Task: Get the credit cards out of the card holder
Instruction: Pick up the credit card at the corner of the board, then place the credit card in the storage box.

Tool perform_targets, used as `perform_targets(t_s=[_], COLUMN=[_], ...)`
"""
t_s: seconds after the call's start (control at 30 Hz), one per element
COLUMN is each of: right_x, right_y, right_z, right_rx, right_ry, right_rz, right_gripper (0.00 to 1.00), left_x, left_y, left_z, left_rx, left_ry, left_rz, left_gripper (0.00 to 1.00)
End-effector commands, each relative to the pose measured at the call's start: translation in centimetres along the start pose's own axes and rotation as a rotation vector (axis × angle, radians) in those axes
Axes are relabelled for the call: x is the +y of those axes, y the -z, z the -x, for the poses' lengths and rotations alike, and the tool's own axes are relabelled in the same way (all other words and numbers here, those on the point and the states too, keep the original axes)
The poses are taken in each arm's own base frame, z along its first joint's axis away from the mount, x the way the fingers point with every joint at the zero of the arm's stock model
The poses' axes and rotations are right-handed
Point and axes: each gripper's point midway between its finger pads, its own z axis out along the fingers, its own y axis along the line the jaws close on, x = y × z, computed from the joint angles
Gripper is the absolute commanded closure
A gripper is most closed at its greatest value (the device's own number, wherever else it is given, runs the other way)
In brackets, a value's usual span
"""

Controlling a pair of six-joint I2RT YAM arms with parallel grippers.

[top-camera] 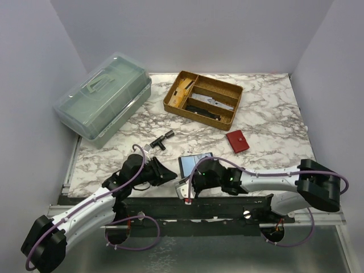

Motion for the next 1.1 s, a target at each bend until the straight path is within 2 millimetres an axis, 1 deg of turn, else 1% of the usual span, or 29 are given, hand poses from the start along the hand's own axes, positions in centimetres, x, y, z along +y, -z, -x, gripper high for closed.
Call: perform_targets(t_s=[0.0,0.07,0.1,0.23,0.3,0.4,0.47,0.57,0.7,0.73,0.8,0.83,0.87,0.93,1.0,1.07], right_x=[0.3,0.1,0.1,-0.2,-0.9,-2.6,-4.5,-8.4,-13.9,-16.3,-18.8,-19.7,-20.8,-22.7,-24.5,-26.0], right_y=[1.6,2.4,2.7,4.7,5.9,8.0,9.6,12.5,17.4,19.5,21.6,22.1,22.7,23.6,24.4,24.7], right_z=[1.6,1.5,1.3,-0.2,-0.9,-2.4,-3.7,-6.0,-10.3,-11.4,-13.5,-14.9,-15.9,-17.9,-20.0,-22.0], right_rx=[-0.02,-0.014,-0.008,0.026,0.037,0.055,0.07,0.082,0.08,0.07,0.055,0.053,0.054,0.08,0.099,0.098], right_ry=[-0.115,-0.14,-0.155,-0.215,-0.245,-0.34,-0.414,-0.535,-0.769,-0.821,-0.916,-0.958,-0.975,-0.982,-0.992,-1.012], right_rz=[0.069,0.061,0.065,0.062,0.042,0.005,-0.037,-0.14,-0.26,-0.313,-0.349,-0.362,-0.379,-0.415,-0.453,-0.471], right_gripper=[1.0,1.0,1.0,1.0,1.0,1.0,1.0,1.0,1.0,1.0,1.0,1.0,1.0,1.0,1.0,1.0], left_x=[-2.2,-2.8,-2.8,-4.0,-4.8,-5.8,-6.1,-6.1,-6.0,-6.1,-6.3,-6.4,-6.2,-6.6,-6.7,-6.7], left_y=[0.2,0.2,0.3,0.7,1.0,1.3,1.3,1.3,1.3,1.3,1.1,1.0,0.8,0.5,0.1,-0.1], left_z=[1.8,2.5,2.8,4.5,5.3,6.4,6.9,7.4,8.2,8.5,8.8,9.0,9.1,9.4,9.6,9.7], left_rx=[-0.077,-0.107,-0.118,-0.197,-0.237,-0.282,-0.297,-0.315,-0.358,-0.368,-0.38,-0.383,-0.381,-0.376,-0.366,-0.356], left_ry=[-0.043,-0.061,-0.066,-0.099,-0.118,-0.153,-0.17,-0.189,-0.187,-0.187,-0.189,-0.19,-0.19,-0.196,-0.202,-0.212], left_rz=[-0.019,-0.024,-0.012,0.002,-0.003,-0.003,0.002,0.016,0.024,0.019,0.008,0.005,0.013,-0.005,-0.003,0.005], left_gripper=[0.72,0.72,0.72,0.71,0.71,0.69,0.67,0.59,0.37,0.34,0.27,0.25,0.25,0.24,0.24,0.24])
